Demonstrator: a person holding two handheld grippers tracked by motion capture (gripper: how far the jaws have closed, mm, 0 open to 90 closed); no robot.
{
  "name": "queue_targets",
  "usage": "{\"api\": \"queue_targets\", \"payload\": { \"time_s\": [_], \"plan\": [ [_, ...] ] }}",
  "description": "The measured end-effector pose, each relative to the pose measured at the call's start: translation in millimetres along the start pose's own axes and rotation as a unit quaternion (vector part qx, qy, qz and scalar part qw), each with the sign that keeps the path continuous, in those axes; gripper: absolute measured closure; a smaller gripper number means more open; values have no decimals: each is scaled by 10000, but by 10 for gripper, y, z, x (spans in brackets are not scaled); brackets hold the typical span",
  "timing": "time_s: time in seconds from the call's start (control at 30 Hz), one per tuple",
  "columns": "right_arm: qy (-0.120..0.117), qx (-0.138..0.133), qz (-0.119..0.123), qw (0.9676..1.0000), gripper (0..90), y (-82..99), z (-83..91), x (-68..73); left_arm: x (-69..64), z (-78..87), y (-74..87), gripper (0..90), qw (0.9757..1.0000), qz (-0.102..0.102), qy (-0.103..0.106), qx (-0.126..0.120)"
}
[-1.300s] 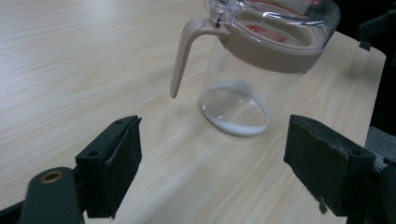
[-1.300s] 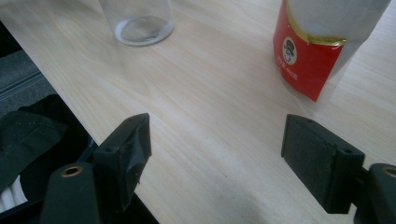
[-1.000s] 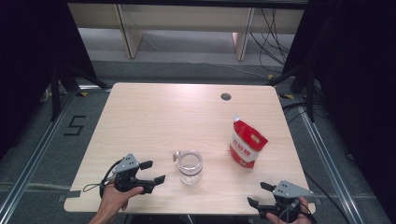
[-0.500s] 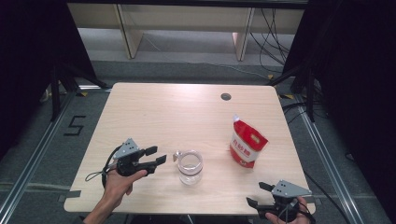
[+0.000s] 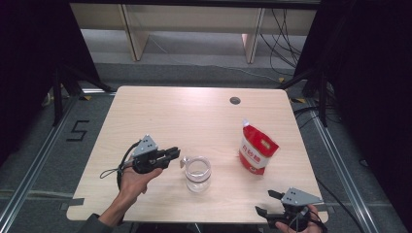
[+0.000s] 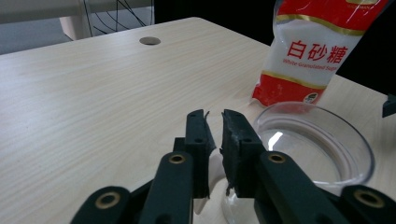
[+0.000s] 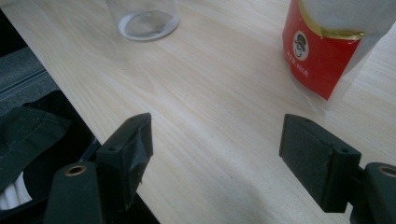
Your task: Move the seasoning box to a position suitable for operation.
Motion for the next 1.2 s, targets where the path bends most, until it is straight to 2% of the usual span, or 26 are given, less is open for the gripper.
{"api": "queue_targets", "payload": {
  "time_s": [0.07,0.2,0.23,0.27,0.3,0.33,0.37,0.4,0.57,0.6,0.67,0.7,0.73,0.77,0.83,0.9,0.93,1.07,1.13,1.2],
  "plan": [
    [46,-65,136,9999,265,-19,-5,-19,13,-28,-9,853,10000,1,20,14],
    [54,-56,145,9999,266,-15,-3,-23,-25,-104,-18,891,9999,-40,107,88],
    [17,-42,145,9999,265,-14,-2,-18,-2,-121,-46,893,9994,-328,87,61],
    [33,-70,148,9999,266,-17,-4,-18,-39,-134,-44,893,9996,-220,136,104],
    [-56,-45,80,9999,265,-12,-9,10,-51,-143,-51,894,9996,-216,136,108],
    [-63,-24,72,10000,266,-8,-9,14,-51,-143,-51,894,9996,-216,136,108],
    [19,-65,192,9998,266,-18,-10,-9,-70,-164,-59,894,9994,-262,169,160],
    [-49,-25,47,10000,266,-8,-14,23,-84,-187,-57,894,9993,-242,213,192],
    [-45,-12,88,10000,265,-6,-16,22,-77,-251,-43,894,9990,-262,204,282],
    [-45,-9,87,10000,266,-4,-17,23,-70,-286,-23,894,9990,-210,219,327],
    [-74,-34,80,9999,266,-7,-20,31,-61,-297,-12,894,9988,-250,244,358],
    [-85,-41,81,9999,266,-10,-20,34,-56,-309,-1,894,9988,-207,243,376],
    [-85,-41,81,9999,266,-10,-20,34,-55,-316,7,894,9985,-216,307,389],
    [-76,-10,99,9999,266,-3,-22,32,-78,-317,20,894,9986,-154,296,398],
    [-96,19,108,9999,266,2,-21,35,-106,-312,22,894,9986,-155,295,410],
    [-90,22,99,9999,266,2,-22,31,-126,-307,28,892,9982,-219,296,476],
    [-62,-16,157,9999,266,-6,-32,19,-133,-296,27,892,9977,-380,207,519],
    [-74,-13,143,9999,266,-3,-31,25,-130,-287,31,890,9980,-299,253,503],
    [-79,-11,149,9999,266,-2,-34,25,-120,-272,39,890,9982,-223,180,536],
    [-80,-10,147,9999,266,-2,-34,26,-116,-262,41,890,9980,-254,164,550]
  ]
}}
Point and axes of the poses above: each handheld gripper's, and its own axes: z roughly backward along the jaws, y roughly out of its underside, x roughly to its left, the point moved 9 cm from there along -z, roughly forward along the jaws, and after that the axes turned 4 degrees about x, right-handed, at the moved point
